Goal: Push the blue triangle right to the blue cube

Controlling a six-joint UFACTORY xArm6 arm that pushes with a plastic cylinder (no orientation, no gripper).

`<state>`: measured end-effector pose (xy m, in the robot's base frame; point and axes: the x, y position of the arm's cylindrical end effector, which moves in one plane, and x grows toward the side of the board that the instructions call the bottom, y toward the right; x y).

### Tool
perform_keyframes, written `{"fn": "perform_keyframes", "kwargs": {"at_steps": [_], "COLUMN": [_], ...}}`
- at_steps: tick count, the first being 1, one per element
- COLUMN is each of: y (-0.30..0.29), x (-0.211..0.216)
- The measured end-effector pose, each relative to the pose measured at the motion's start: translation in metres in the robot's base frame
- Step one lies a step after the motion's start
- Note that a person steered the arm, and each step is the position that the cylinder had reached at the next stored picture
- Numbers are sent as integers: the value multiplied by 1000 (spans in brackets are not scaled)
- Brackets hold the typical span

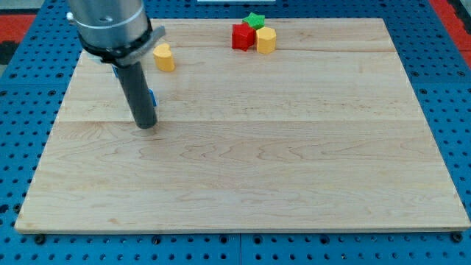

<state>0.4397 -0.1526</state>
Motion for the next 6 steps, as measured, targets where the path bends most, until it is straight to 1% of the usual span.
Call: {"fn": "perform_keyframes", "kwargs": {"at_steps": [2,4,5,6], "y": [-10,-3,7,29], "x": [-28,-75,-77,-74]}}
